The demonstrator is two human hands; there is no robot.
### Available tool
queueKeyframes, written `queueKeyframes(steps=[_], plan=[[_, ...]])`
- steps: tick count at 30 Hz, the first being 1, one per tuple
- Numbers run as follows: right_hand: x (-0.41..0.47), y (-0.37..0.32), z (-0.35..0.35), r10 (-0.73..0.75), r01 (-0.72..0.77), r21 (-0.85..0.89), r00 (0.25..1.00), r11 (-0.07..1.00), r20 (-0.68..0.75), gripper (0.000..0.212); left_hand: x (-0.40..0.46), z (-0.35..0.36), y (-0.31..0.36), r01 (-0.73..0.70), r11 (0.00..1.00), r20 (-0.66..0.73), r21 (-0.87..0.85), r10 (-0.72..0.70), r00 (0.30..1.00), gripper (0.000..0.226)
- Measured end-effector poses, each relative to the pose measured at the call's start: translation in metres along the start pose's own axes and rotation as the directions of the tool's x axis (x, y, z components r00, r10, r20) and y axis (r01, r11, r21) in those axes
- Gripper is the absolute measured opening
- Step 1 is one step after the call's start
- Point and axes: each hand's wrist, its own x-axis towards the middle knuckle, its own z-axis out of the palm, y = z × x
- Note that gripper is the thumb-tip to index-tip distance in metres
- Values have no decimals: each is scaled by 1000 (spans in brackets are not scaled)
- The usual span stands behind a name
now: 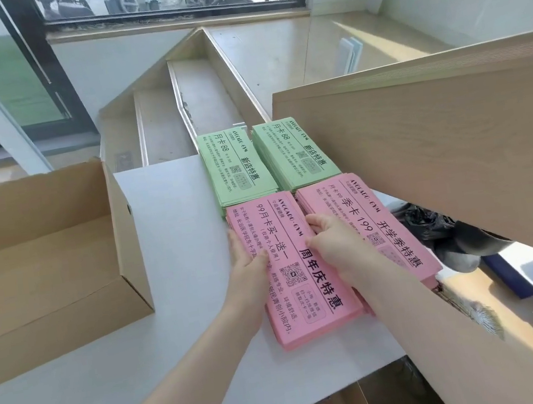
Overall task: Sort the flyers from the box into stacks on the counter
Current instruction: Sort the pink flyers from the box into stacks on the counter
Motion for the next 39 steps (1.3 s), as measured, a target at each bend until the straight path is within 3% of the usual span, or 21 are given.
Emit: queueKeyframes(steps=[6,10,13,21,23,25,27,30,33,36,39], plan=[[-12,-2,-2,-60,62,-159,998,985,17,36,-12,-6,0,12,999,16,-39,-12,1000,61],[-42,12,-9,-145,144,-287,989,947,15,51,-39,-5,-11,21,998,44,-64,-18,999,69],[-57,23,-6,-131,133,-331,991,934,26,55,-49,-4,-22,16,999,101,-31,-13,995,70],[-68,28,-2,-207,183,-378,978,907,-22,42,-52,-3,-19,9,999,112,33,-12,994,76],[-72,30,-14,-320,230,-434,936,871,-147,31,-53,-6,-11,-96,974,75,203,83,994,79],[-71,37,-36,-423,236,-464,833,854,-355,20,-55,-4,3,-317,806,122,501,296,947,78],[-64,53,-62,-432,218,-452,781,865,-451,19,-54,8,16,-513,517,292,685,451,844,75],[-59,86,-88,-325,185,-382,881,906,-344,55,-52,42,28,-615,253,543,746,302,783,74],[-60,109,-100,-313,212,-400,927,892,-206,90,-49,74,24,-632,2,630,775,79,772,94],[-58,114,-109,-313,223,-407,935,886,-168,97,-44,90,13,-629,-151,629,763,-55,776,112],[-52,115,-114,-318,237,-431,940,871,-126,94,-37,91,9,-625,-240,629,743,-71,774,110]])
